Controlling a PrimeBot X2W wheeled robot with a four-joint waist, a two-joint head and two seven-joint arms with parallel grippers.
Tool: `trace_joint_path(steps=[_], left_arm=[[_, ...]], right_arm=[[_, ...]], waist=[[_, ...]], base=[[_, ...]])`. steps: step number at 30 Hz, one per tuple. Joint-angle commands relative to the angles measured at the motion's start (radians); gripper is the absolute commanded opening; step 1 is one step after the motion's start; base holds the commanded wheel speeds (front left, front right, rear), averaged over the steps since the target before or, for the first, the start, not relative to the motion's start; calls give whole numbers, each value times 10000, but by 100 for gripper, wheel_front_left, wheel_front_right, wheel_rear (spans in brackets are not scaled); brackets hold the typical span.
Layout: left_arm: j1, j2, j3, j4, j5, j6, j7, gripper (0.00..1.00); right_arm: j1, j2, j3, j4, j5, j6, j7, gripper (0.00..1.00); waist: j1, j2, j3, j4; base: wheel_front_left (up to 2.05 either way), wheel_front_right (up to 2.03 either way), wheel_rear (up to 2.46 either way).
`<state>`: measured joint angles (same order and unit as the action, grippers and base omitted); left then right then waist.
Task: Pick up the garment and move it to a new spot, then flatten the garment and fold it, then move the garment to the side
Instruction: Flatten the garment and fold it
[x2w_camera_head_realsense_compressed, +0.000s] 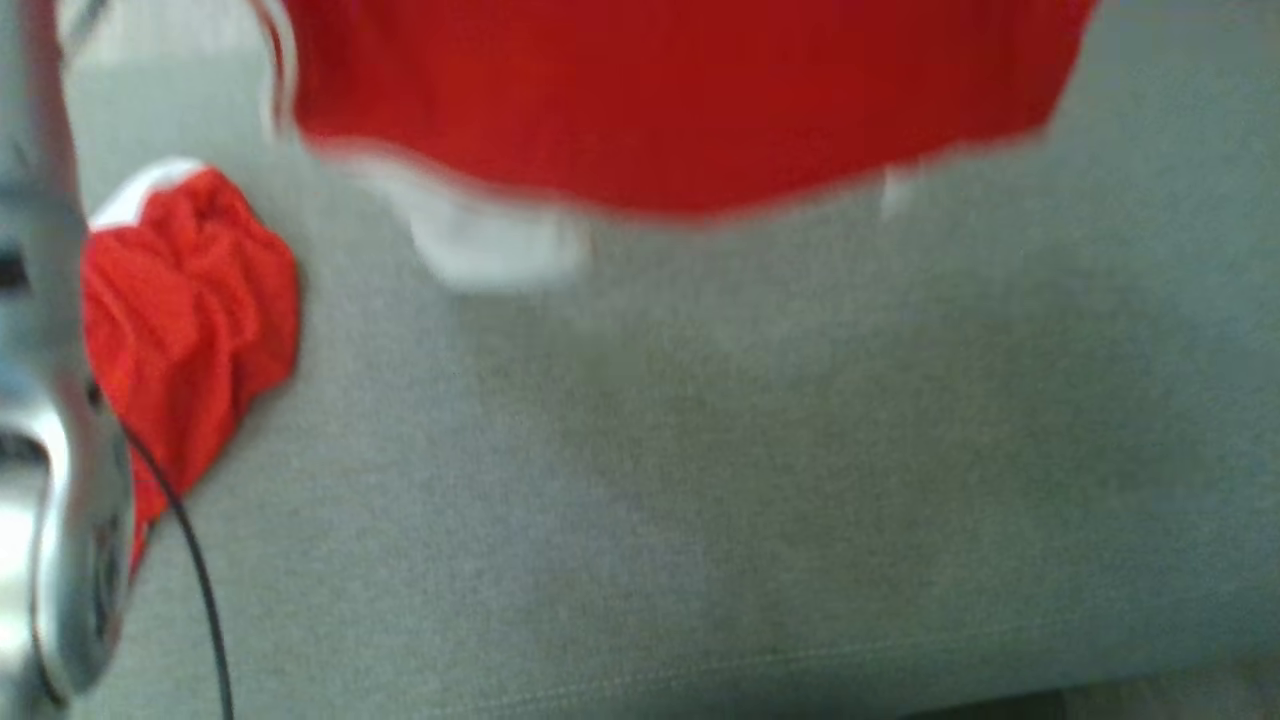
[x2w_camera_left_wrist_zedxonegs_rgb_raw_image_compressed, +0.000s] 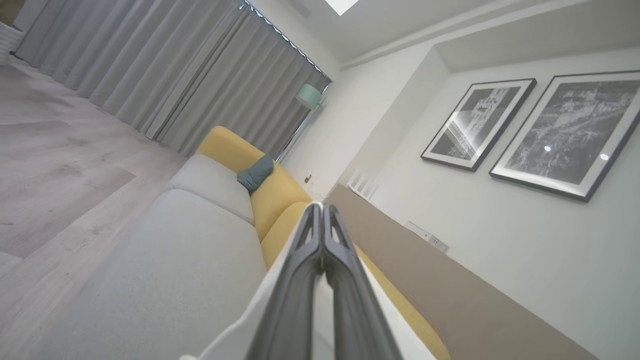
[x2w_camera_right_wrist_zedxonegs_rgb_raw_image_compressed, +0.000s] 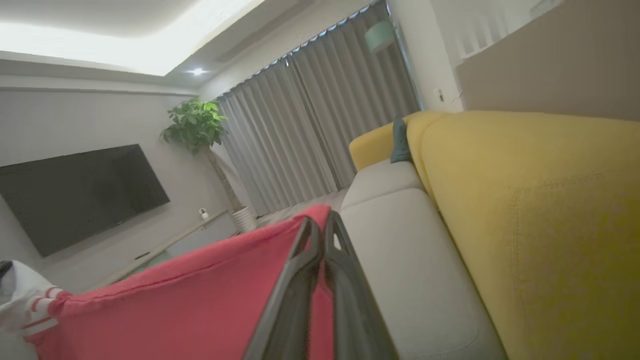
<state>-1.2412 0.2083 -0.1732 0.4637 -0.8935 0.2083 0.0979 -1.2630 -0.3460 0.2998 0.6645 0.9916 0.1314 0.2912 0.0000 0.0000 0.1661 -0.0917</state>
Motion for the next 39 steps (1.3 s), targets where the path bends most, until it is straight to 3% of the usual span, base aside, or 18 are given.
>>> trace_joint_path(steps=[1,5,8,11,17,25,35,39], left_arm=[[-1091,268,293,242,95,-143,-385,0],[-2642,4,465,1635,245,-663,-1701,0],[-3645,-317,361,2635,330,-1419,-2615,0],[-3828,-594,197,3258,395,-1866,-2991,0],[-3071,-943,-118,4231,544,-2561,-3366,0],[-489,-959,-721,5162,962,-3215,-3558,0],[3040,-393,-1794,4968,841,-3384,-3297,0],[4587,167,-2479,4253,523,-3387,-2740,0]], right_arm=[[-805,201,-16,98,-498,-7,-568,0],[-2093,474,35,1248,-1555,-7,-2377,0],[-2860,629,74,2137,-1999,-7,-3801,0],[-2909,739,253,2544,-1967,-7,-4439,0],[-1934,868,1003,3080,-1611,-7,-4803,0],[-12,993,2018,3724,-1074,-7,-4913,0],[2489,470,4126,3563,-962,-7,-3570,0],[3277,141,4908,3379,-857,-7,-3007,0]], waist=[[0,0,1076,51],[0,0,1546,157],[0,0,1849,334],[0,0,2066,490],[0,0,2572,792],[0,0,2438,1065],[0,0,861,1210],[0,0,211,1212]], base=[[0,0,0],[0,0,0],[0,0,0],[0,0,0],[0,0,0],[0,0,0],[0,0,0],[0,0,0]])
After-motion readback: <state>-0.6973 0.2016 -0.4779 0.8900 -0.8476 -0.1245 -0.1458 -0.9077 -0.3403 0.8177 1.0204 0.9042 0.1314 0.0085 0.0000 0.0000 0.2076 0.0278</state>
